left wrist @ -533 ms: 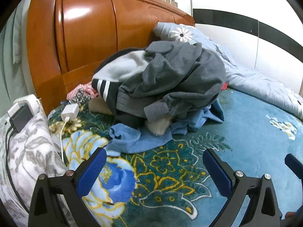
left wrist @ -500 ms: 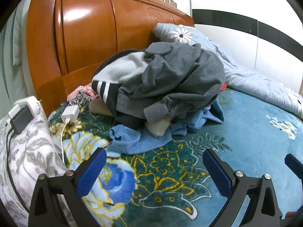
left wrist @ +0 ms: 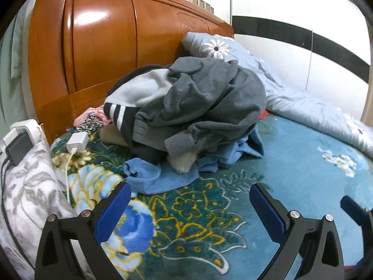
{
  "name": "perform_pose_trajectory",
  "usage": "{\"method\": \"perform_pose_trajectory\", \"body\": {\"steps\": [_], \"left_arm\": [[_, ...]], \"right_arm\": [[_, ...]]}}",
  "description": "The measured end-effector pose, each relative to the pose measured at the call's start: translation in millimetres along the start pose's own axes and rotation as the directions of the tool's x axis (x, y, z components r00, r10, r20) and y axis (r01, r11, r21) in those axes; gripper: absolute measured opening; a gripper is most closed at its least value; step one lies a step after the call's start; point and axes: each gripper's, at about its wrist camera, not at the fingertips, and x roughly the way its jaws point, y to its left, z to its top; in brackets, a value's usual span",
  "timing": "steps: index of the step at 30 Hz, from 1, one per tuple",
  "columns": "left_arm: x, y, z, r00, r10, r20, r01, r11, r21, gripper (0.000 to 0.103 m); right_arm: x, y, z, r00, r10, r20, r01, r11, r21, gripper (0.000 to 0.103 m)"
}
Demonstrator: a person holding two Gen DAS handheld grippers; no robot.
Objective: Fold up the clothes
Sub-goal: 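Approach the clothes pile with both tools open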
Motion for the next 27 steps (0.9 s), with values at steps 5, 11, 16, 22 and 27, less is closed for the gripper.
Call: {"method": "perform_pose_trajectory", "body": {"steps": [5,11,16,22,27], "left_arm": [[-1.4,-0.4,1.8,1.0,-0.016,0.016,0.016,1.0,-0.014,0.103],[-1.2,13.4,3.8,0.998,-0.042,0.049,0.046,0.996,-0.077,0.103],[4.7,21.0,3.4,0.998,-0.054,0.035,0.056,0.996,-0.064,0.103],[12.2,19.8,-7.3,1.0,-0.011,0.01,0.011,1.0,0.019,0.103],[13.7,24.9,-13.7,1.0,-0.019,0.013,0.018,1.0,0.015,0.103]], "right_arm": [[-3.7,2.4,1.3,1.0,0.009,0.012,-0.009,1.0,-0.01,0.103],[-3.2,-0.7,0.2,1.0,0.016,0.017,-0.016,1.0,0.007,0.103],[1.3,-3.9,0.0,1.0,0.021,0.005,-0.021,0.999,0.024,0.103],[4.5,-1.7,-3.4,1.0,0.001,-0.002,-0.001,1.0,0.005,0.103],[8.5,1.8,-7.2,1.0,-0.011,-0.018,0.011,1.0,-0.014,0.103]]}}
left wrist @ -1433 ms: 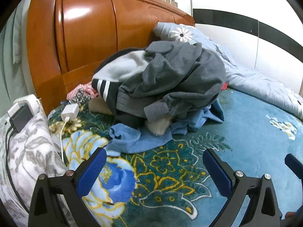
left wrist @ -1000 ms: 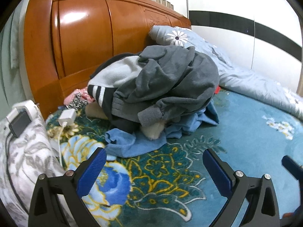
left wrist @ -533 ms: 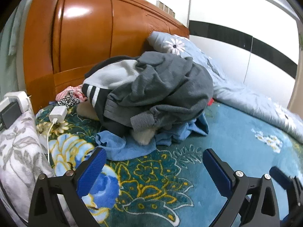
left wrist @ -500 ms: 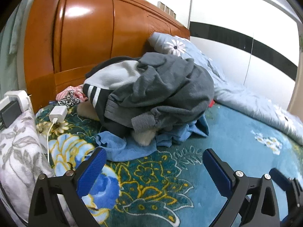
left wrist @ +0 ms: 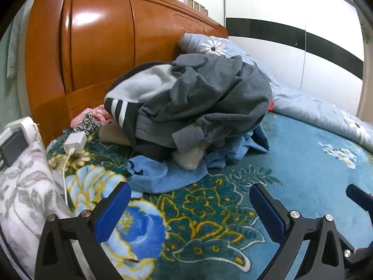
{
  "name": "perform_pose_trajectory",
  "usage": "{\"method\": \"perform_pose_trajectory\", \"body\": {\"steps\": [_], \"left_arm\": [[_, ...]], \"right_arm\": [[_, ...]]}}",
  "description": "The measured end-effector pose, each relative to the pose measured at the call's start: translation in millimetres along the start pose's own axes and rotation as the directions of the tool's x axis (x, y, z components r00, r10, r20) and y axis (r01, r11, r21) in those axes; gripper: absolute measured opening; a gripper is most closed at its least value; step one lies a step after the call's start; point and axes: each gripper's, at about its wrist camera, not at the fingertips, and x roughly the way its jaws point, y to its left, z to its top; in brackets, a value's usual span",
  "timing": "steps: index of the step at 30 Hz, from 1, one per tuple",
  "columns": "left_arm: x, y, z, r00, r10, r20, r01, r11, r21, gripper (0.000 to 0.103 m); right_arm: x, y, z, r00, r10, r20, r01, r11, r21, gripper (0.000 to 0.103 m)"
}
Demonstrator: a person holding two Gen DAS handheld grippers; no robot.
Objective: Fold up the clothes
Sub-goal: 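Approach the clothes pile with both tools open, then grasp the grey sweatpants with the right tool and pull them from the pile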
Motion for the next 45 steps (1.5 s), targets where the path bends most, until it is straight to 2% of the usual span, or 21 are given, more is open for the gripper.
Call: {"method": "perform_pose_trajectory", "body": {"steps": [18,28,32,35,41,43,44,45], "left_arm": [[25.4,17.1,-24.1,0.998,-0.044,-0.035,0.043,0.998,-0.04,0.103],[36.8,31.6,-21.9,0.997,-0.077,-0.012,0.075,0.991,-0.111,0.103],[41.4,26.9,-23.4,0.994,-0.102,-0.022,0.1,0.99,-0.097,0.103],[46.0,24.0,-26.9,0.99,-0.13,-0.047,0.125,0.988,-0.089,0.103],[54.6,32.0,-31.3,0.979,-0.187,-0.079,0.174,0.973,-0.15,0.103],[55.5,35.3,-32.2,0.975,-0.207,-0.078,0.191,0.967,-0.169,0.103],[55.5,36.0,-32.8,0.974,-0.212,-0.076,0.196,0.965,-0.174,0.103],[54.9,35.0,-33.5,0.975,-0.209,-0.074,0.194,0.966,-0.168,0.103]], "right_arm": [[11.2,3.0,-6.2,0.999,0.0,-0.044,0.0,1.0,-0.006,0.103],[21.5,-24.6,2.6,0.996,0.063,-0.056,-0.054,0.986,0.159,0.103],[34.7,-25.0,28.0,0.993,0.069,-0.098,-0.053,0.986,0.156,0.103],[44.4,-21.9,61.9,0.996,0.047,-0.078,-0.036,0.991,0.132,0.103],[88.5,-8.7,124.5,0.983,0.15,-0.106,-0.131,0.978,0.165,0.103],[109.4,-5.8,136.3,0.975,0.176,-0.136,-0.145,0.966,0.214,0.099],[116.4,-5.5,137.0,0.971,0.191,-0.147,-0.152,0.958,0.242,0.09],[125.1,-5.7,137.0,0.964,0.211,-0.164,-0.158,0.946,0.284,0.076]]}}
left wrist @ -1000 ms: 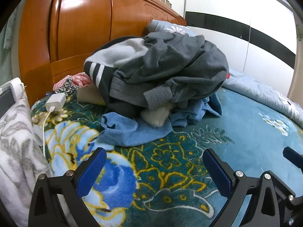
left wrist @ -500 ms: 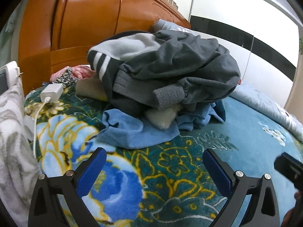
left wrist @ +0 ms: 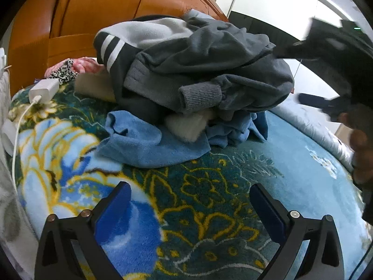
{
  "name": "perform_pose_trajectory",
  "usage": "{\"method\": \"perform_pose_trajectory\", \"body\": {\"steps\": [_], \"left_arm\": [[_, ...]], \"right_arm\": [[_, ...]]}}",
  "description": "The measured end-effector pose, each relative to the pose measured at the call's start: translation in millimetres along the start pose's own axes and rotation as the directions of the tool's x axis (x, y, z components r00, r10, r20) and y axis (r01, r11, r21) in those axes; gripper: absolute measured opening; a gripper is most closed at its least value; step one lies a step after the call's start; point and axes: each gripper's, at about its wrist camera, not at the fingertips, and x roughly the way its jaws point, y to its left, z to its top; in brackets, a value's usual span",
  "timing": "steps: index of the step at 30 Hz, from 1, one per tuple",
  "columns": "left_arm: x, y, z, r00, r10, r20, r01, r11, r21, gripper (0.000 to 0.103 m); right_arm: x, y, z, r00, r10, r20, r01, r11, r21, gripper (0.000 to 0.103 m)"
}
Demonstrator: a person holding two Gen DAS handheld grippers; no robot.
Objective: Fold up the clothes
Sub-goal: 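Grasp the grey sweatpants with the right tool and pull them from the pile, then lay the grey sweatpants on the bed with the right tool while the left tool approaches a leg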
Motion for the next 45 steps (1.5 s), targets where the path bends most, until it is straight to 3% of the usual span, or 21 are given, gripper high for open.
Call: {"method": "perform_pose_trajectory", "body": {"steps": [3,6,12,20,24,29,32,34,37,39,42,45], "left_arm": [[0.1,-4.7,-1.9,1.0,0.017,-0.001,-0.017,1.0,0.023,0.103],[0.3,-4.3,-2.3,1.0,0.016,-0.003,-0.016,1.0,0.023,0.103],[-2.8,5.2,-0.9,0.999,-0.04,0.011,0.04,0.999,-0.03,0.103],[-17.8,19.2,3.8,0.995,-0.094,-0.026,0.091,0.991,-0.1,0.103],[-30.7,26.9,11.9,0.99,-0.14,-0.028,0.133,0.977,-0.165,0.103],[-57.6,20.0,28.7,0.991,-0.132,0.017,0.133,0.983,-0.128,0.103],[-71.1,12.1,33.1,0.988,-0.15,0.034,0.153,0.983,-0.104,0.103],[-77.7,3.5,34.1,0.986,-0.161,0.044,0.165,0.983,-0.08,0.103],[-80.6,-20.8,39.6,0.981,-0.184,0.059,0.186,0.982,-0.035,0.103],[-82.5,-35.9,42.1,0.976,-0.207,0.063,0.208,0.978,-0.009,0.103],[-85.5,-67.0,42.7,0.967,-0.251,0.048,0.249,0.967,0.047,0.103],[-83.2,-93.9,39.8,0.96,-0.279,0.023,0.276,0.957,0.093,0.103]], "right_arm": [[14.4,-5.4,-1.8,0.996,0.072,-0.053,-0.066,0.991,0.115,0.046],[8.1,-6.4,-0.1,0.994,0.097,-0.058,-0.086,0.983,0.163,0.025],[-36.1,-7.2,24.6,0.957,0.29,0.02,-0.286,0.927,0.243,0.016],[-101.7,-5.7,42.5,0.847,0.507,0.16,-0.532,0.804,0.267,0.013],[-132.5,-32.1,52.8,0.803,0.54,0.253,-0.596,0.74,0.313,0.013],[-171.9,-57.3,69.0,0.749,0.561,0.353,-0.66,0.679,0.321,0.013],[-207.9,-72.9,74.1,0.708,0.566,0.422,-0.698,0.655,0.291,0.013],[-241.5,-86.7,75.9,0.696,0.553,0.458,-0.701,0.661,0.267,0.013],[-290.9,-110.1,69.9,0.697,0.515,0.498,-0.682,0.69,0.242,0.013],[-330.8,-124.9,60.8,0.713,0.476,0.515,-0.646,0.731,0.218,0.013],[-386.0,-146.9,42.0,0.767,0.391,0.509,-0.541,0.82,0.185,0.013],[-432.0,-179.5,12.6,0.81,0.277,0.517,-0.431,0.879,0.204,0.013]]}}
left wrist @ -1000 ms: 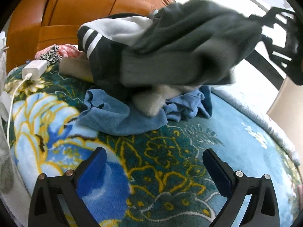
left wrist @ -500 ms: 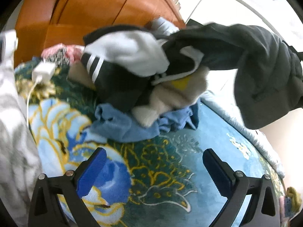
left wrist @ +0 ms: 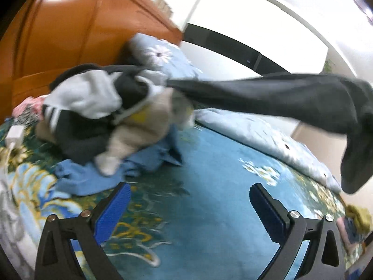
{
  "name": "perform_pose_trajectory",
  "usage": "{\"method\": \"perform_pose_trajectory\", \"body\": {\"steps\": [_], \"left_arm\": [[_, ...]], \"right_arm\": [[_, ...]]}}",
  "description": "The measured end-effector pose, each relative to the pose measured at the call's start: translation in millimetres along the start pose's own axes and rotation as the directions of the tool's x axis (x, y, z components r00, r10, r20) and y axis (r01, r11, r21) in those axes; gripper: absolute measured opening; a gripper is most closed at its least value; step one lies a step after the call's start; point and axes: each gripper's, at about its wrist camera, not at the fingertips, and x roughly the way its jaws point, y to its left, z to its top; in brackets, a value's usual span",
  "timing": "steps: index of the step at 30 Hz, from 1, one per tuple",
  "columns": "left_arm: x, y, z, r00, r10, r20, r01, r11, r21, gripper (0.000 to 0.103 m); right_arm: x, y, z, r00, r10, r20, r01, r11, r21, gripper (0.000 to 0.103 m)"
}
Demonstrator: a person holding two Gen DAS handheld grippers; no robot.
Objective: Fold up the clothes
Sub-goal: 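Lay the grey sweatpants on the bed with the right tool while the left tool approaches a leg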
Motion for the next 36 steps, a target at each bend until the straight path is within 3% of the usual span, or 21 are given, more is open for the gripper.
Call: {"method": "perform_pose_trajectory", "body": {"steps": [3,5,10,14,16,20,23,27,30,36], "left_arm": [[14.2,-26.3,-4.0,0.999,-0.032,-0.034,0.034,0.999,0.038,0.103],[25.5,-43.2,-7.8,0.997,-0.045,-0.061,0.049,0.997,0.059,0.103],[46.3,-79.0,-16.3,0.99,-0.09,-0.109,0.099,0.991,0.084,0.103],[62.1,-103.5,-23.1,0.982,-0.105,-0.158,0.126,0.984,0.127,0.103],[69.2,-111.0,-24.5,0.978,-0.105,-0.179,0.133,0.979,0.154,0.103],[104.4,-122.1,-14.8,0.962,-0.13,-0.239,0.17,0.974,0.152,0.103],[139.7,-122.4,2.1,0.957,-0.125,-0.262,0.157,0.982,0.104,0.103],[184.6,-128.0,21.6,0.955,-0.086,-0.285,0.123,0.986,0.115,0.103],[217.6,-135.1,36.6,0.952,-0.056,-0.302,0.101,0.986,0.136,0.103],[270.1,-147.3,54.2,0.951,0.002,-0.311,0.048,0.987,0.152,0.103]], "right_arm": [[-63.8,-28.8,2.1,0.982,-0.185,0.023,0.185,0.983,-0.005,0.013],[-102.6,-50.9,1.7,0.944,-0.33,0.024,0.33,0.944,-0.005,0.013],[-181.4,-112.6,-5.3,0.777,-0.63,0.002,0.627,0.774,0.094,0.013],[-204.7,-150.5,-31.8,0.615,-0.783,-0.093,0.788,0.607,0.106,0.013],[-216.4,-160.4,-46.1,0.615,-0.781,-0.109,0.788,0.604,0.121,0.013],[-227.0,-160.6,-71.8,0.66,-0.742,-0.117,0.751,0.648,0.124,0.013],[-223.8,-163.6,-94.1,0.673,-0.714,-0.191,0.736,0.673,0.074,0.013],[-229.2,-169.3,-131.9,0.656,-0.703,-0.275,0.737,0.675,0.033,0.013],[-234.7,-173.5,-160.9,0.662,-0.682,-0.311,0.724,0.69,0.028,0.013],[-231.6,-167.8,-195.1,0.648,-0.674,-0.355,0.723,0.691,0.007,0.015]]}}
